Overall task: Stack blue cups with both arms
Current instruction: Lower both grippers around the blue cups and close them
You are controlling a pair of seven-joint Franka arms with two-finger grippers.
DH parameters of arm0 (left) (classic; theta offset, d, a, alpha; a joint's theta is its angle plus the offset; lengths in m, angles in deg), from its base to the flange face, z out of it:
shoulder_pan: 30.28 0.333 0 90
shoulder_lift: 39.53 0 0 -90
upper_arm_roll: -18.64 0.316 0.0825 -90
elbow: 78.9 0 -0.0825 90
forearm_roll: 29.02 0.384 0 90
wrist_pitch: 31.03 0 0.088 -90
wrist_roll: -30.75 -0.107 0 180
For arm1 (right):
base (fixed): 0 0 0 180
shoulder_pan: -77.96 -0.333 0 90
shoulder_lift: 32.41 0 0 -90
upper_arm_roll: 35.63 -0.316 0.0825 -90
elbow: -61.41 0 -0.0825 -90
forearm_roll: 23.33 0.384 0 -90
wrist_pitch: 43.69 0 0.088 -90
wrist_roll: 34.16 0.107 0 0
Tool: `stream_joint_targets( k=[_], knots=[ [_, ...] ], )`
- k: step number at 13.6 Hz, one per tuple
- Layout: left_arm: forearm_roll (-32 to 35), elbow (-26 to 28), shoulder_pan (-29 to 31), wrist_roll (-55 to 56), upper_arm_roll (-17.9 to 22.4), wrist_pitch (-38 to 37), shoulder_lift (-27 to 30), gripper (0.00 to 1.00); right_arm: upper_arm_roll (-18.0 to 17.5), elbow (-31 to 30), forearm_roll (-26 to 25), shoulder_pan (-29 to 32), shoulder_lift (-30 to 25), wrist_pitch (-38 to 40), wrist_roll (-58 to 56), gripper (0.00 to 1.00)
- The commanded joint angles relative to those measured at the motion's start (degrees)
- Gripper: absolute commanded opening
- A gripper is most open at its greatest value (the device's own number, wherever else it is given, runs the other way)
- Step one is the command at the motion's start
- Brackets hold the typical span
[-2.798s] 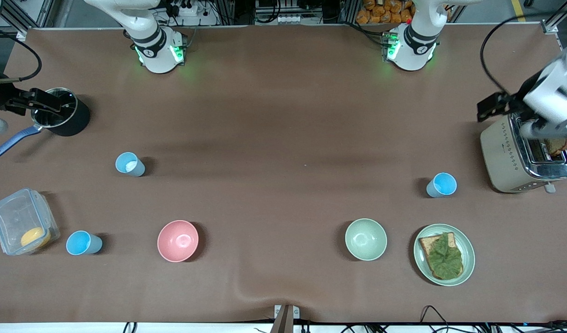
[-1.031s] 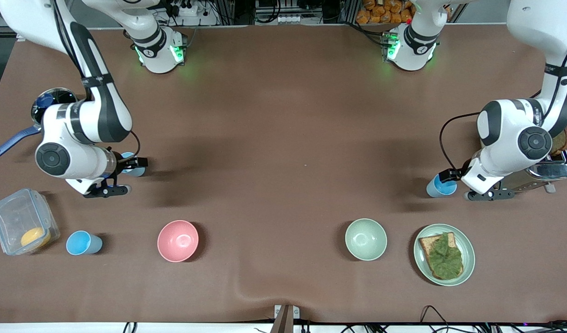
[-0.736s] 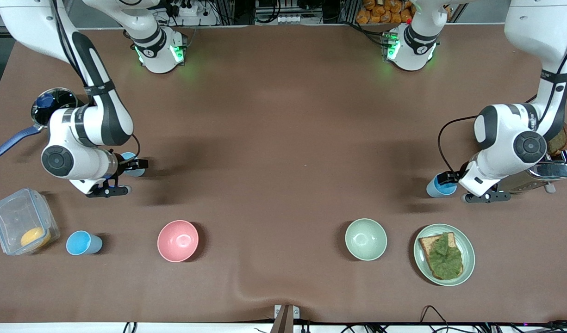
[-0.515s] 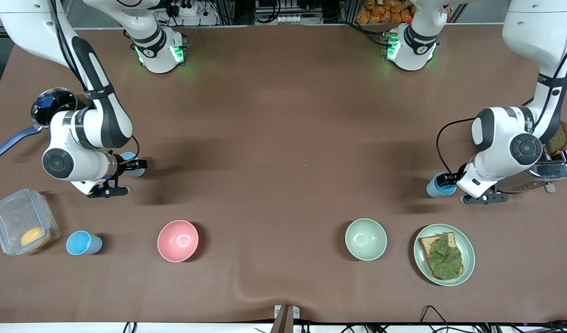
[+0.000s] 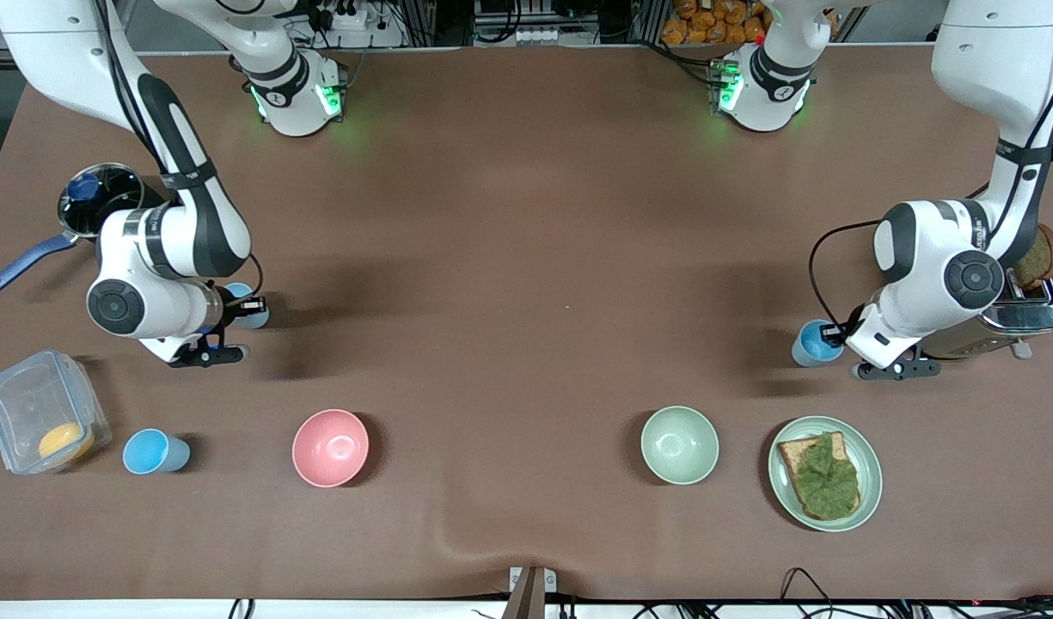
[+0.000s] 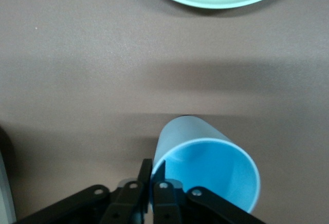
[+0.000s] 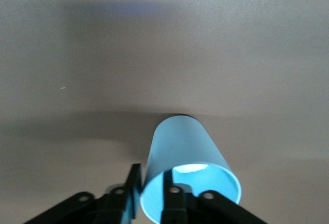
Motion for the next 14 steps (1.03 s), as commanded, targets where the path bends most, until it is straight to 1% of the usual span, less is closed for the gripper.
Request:
stream_joint_targets(
  k=[1,2,3,4,5,6,7,9,10,11,13,14],
  knots=[
    [0.4,-0.5,0.5,-0.4,-0.6,-0.4,0.7,0.0,-0.7,1.1,-0.2,0.5,0.0,0.3,0.8,0.0],
    [0.3,-0.5,0.4,-0.4,-0.7,-1.0,1.8,0.0,-0.8,2.2,-0.2,-0.2,0.0,1.0,2.1,0.0],
    [0.2,-0.5,0.5,-0.5,-0.8,-1.8,2.8,0.0,-1.2,3.9,0.0,-1.1,0.0,3.5,4.0,0.0],
    [0.2,-0.9,0.3,-0.5,-1.0,-2.6,3.9,0.0,-1.3,6.1,2.5,-2.6,-0.1,6.7,5.8,0.0],
    [-0.3,-1.6,0.4,-0.5,-2.3,-4.6,4.7,0.0,-1.3,8.5,5.5,-4.0,-0.2,10.6,6.9,0.0],
    [-1.5,-3.1,0.5,-0.5,-3.2,-7.4,5.7,0.0,-1.3,11.4,7.4,-5.7,-0.2,13.9,9.4,0.0],
    [-1.9,-5.7,0.3,-0.3,-4.0,-11.3,6.1,0.0,-1.3,13.3,8.9,-7.5,0.0,14.9,12.6,0.0],
    [-3.3,-11.6,0.3,0.1,-6.3,-18.9,6.3,0.0,-1.3,14.5,12.7,-14.1,1.0,13.0,20.3,0.0],
    [-3.5,-14.2,0.0,0.5,-6.6,-21.3,6.3,0.0,-1.3,14.9,15.0,-16.6,1.7,10.8,24.8,0.0],
    [-3.6,-16.4,-0.1,0.4,-8.2,-23.8,6.3,0.0,-1.3,14.9,17.2,-19.2,2.5,8.4,28.1,0.0],
    [-3.6,-19.0,0.0,0.5,-11.9,-25.5,7.0,0.0,-1.3,15.7,20.3,-23.7,4.3,3.5,32.1,0.0],
    [-3.8,-19.2,0.0,0.7,-13.9,-26.0,7.6,0.0,-1.3,16.2,20.6,-25.0,5.2,1.7,34.0,0.0]
  ],
)
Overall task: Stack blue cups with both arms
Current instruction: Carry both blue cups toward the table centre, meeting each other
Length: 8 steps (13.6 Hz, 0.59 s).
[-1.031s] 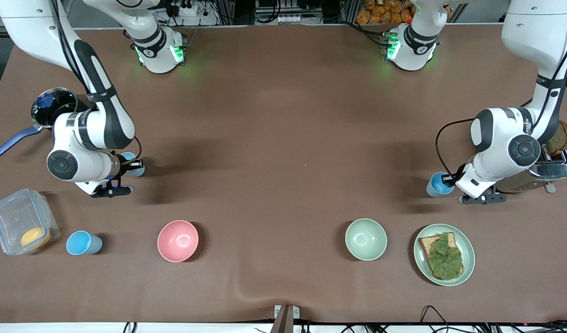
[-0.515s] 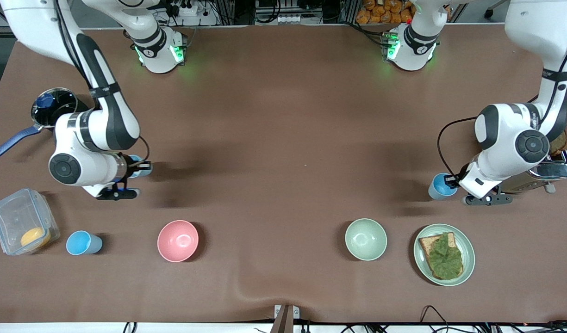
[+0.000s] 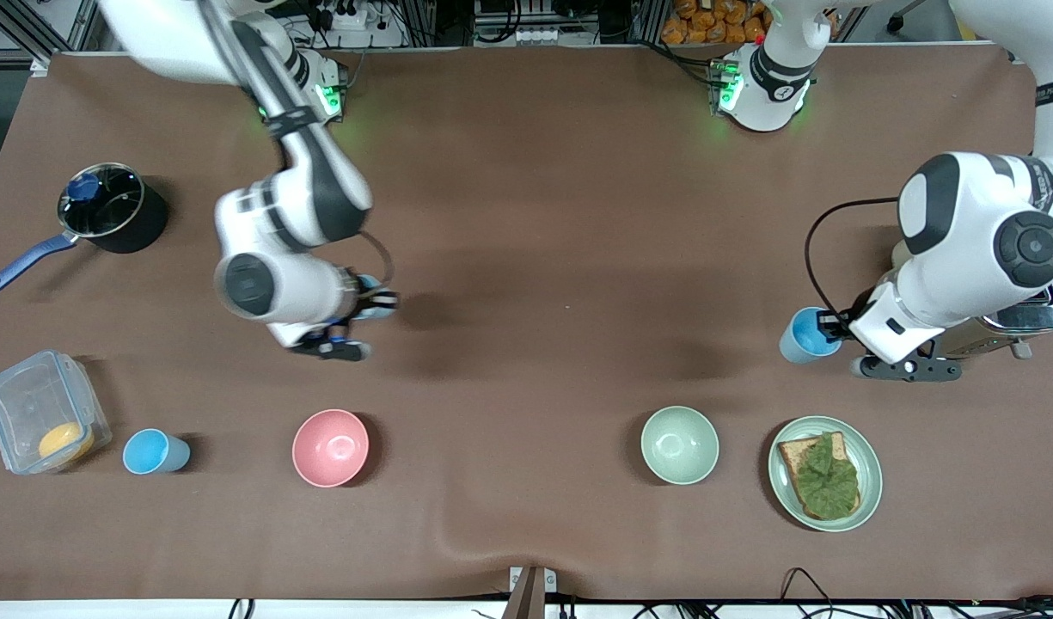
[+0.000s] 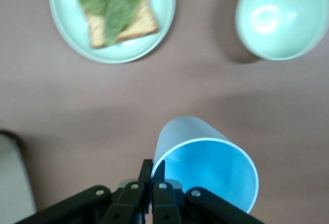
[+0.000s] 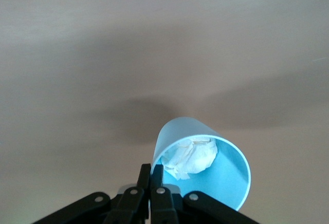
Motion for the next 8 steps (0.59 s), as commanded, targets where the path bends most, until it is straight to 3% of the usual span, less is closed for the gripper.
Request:
stream_joint_targets(
  k=[1,4,8],
  knots=[
    [-1.7,-1.9,0.4,0.9,-4.7,-2.3,1.0,0.0,0.7,2.5,2.4,-4.0,3.2,-4.0,4.5,0.0],
    [-8.4,-2.0,0.1,5.7,-7.0,-2.3,1.1,0.0,0.6,2.8,2.4,-7.4,4.6,-8.5,9.8,0.0],
    [-8.4,-2.1,0.0,13.5,-11.2,-2.1,0.9,0.0,0.6,2.8,2.4,-8.9,6.1,-11.8,10.1,0.0]
  ],
)
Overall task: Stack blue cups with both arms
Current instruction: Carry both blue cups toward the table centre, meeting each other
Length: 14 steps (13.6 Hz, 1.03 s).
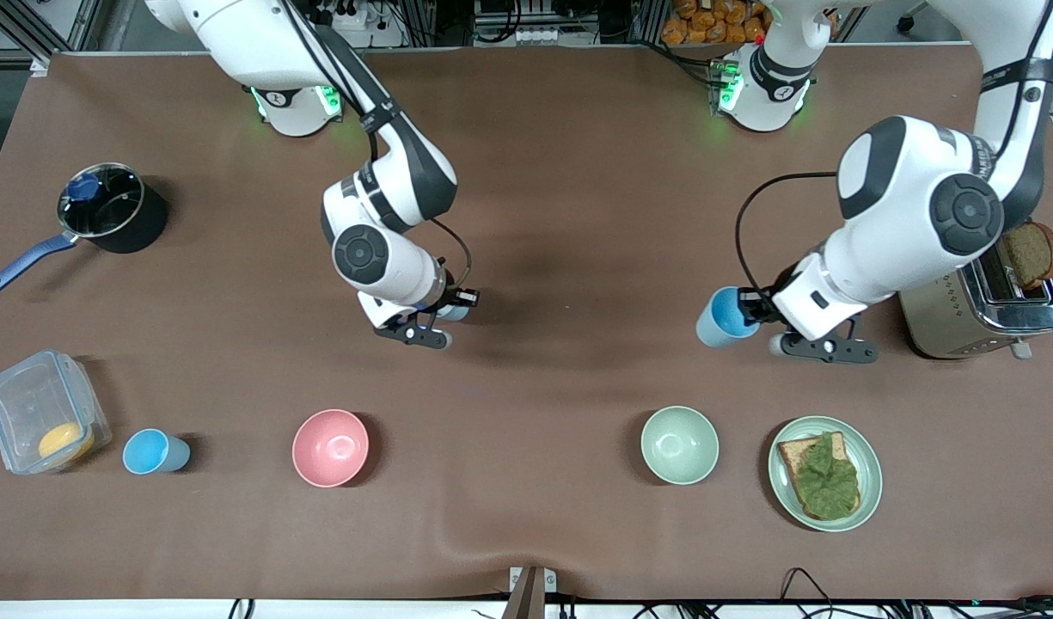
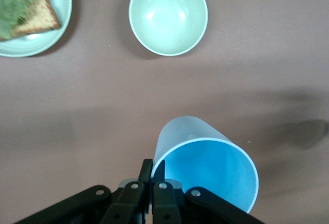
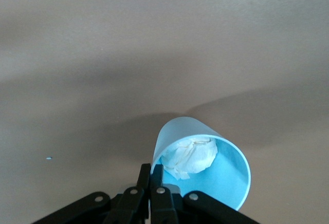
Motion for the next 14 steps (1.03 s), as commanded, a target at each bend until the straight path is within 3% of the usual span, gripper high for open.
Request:
stream_joint_targets(
  k=[1,3,4,5,6,8,9,11,14],
  knots=[
    [-0.9,-0.5,0.2,6.3,-3.3,-0.6,0.1,0.0,0.7,1.4,0.8,-1.1,2.2,-1.4,0.7,0.0],
    [-0.8,-1.6,-0.7,11.2,-5.3,-0.4,-0.6,0.0,0.7,1.5,0.9,-1.3,3.0,-2.5,0.7,0.0],
    [-0.6,-1.7,-2.0,14.0,-5.5,0.4,-0.7,0.0,0.7,1.6,0.9,-1.6,3.3,-2.7,0.7,0.12],
    [-0.7,-1.7,-3.4,16.2,-5.5,1.6,-0.7,0.0,0.7,1.6,0.8,-1.5,3.5,-2.7,0.7,0.35],
    [-0.9,-2.1,-4.3,18.0,-5.5,1.7,-0.7,0.0,0.7,1.8,0.8,-1.5,3.5,-2.6,0.7,0.41],
    [-0.3,-2.6,-7.7,22.6,-5.5,1.9,-1.9,0.0,0.7,1.9,0.8,-1.6,3.4,-2.4,0.7,0.7],
    [-0.3,-2.6,-9.5,24.0,-5.4,2.0,-2.2,0.0,0.7,1.9,0.8,-1.6,3.1,-2.2,0.6,1.0],
    [0.8,-3.2,-10.6,26.3,-5.5,2.7,-3.2,0.0,0.7,2.8,0.8,-1.4,2.6,-1.6,0.4,1.0],
    [1.3,-4.0,-12.7,29.4,-5.5,2.8,-4.2,0.0,1.1,7.9,0.1,1.6,1.4,7.9,0.2,1.0]
  ],
)
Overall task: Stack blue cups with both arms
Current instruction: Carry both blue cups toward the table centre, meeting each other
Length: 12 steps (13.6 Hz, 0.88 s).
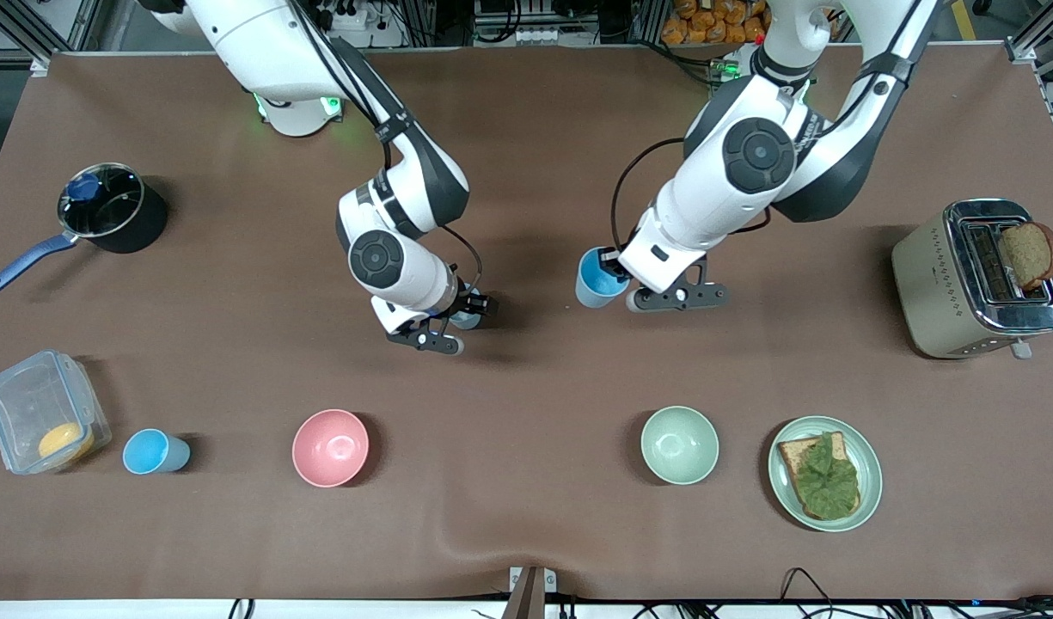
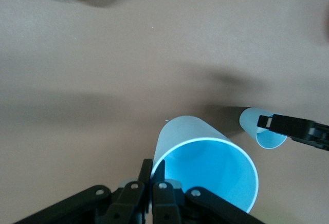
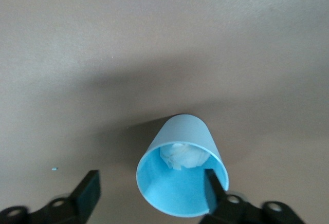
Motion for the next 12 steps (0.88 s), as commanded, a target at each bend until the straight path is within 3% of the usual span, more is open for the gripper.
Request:
stream_joint_targets(
  k=[1,3,7,10,12],
  knots=[
    [1.4,-3.6,-2.9,5.7,0.2,0.0,-2.1,0.0,0.3,6.0,-0.1,3.1,-1.3,10.3,-0.2,1.0],
    [3.7,-5.3,-6.1,11.8,0.3,1.0,-4.1,0.0,0.3,9.6,-1.1,5.7,-1.9,16.6,-0.7,1.0],
    [6.0,-13.8,-12.4,21.5,0.9,2.1,-10.7,0.0,0.4,10.2,-7.6,10.1,-5.2,22.6,-7.5,1.0],
    [8.3,-16.8,-19.5,28.9,4.5,7.9,-14.8,0.0,0.4,10.1,-7.9,14.6,-7.3,25.5,-10.8,1.0],
    [8.2,-17.7,-25.3,30.6,9.2,11.4,-16.6,0.0,0.4,10.0,-10.6,17.4,-9.4,28.3,-15.8,1.0]
  ],
)
